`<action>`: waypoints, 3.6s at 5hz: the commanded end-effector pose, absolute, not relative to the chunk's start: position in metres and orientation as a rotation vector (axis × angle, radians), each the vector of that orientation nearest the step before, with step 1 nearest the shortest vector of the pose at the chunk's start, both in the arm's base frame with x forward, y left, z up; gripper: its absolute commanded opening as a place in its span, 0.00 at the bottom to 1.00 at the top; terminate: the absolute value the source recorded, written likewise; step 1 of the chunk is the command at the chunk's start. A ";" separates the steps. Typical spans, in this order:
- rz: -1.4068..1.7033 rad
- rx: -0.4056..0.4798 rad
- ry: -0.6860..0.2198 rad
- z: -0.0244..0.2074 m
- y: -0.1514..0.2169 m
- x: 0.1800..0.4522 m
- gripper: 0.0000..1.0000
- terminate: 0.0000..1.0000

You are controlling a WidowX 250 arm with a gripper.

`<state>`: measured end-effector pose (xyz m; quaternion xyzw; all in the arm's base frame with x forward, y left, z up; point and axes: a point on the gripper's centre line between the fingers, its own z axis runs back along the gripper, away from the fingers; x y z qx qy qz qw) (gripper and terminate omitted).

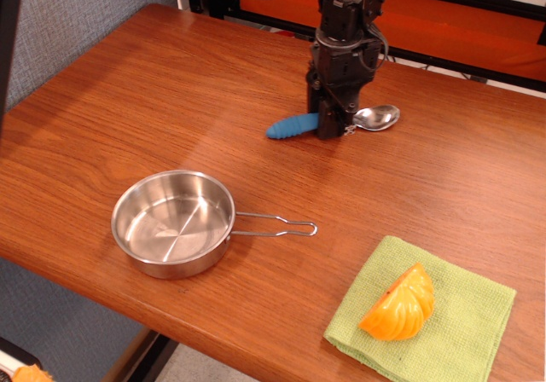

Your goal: Move the blue-handled scoop to the left of the silver pot.

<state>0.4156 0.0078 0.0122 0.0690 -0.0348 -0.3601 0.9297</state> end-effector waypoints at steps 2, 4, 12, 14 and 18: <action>-0.174 0.227 -0.025 0.068 0.063 0.422 0.00 0.00; 0.242 0.156 -0.019 0.070 0.104 0.406 0.00 0.00; 0.567 0.188 -0.065 0.042 0.155 0.275 0.00 0.00; 0.523 0.175 -0.078 0.016 0.169 0.266 0.00 0.00; 0.421 0.179 0.080 0.047 0.169 0.275 1.00 0.00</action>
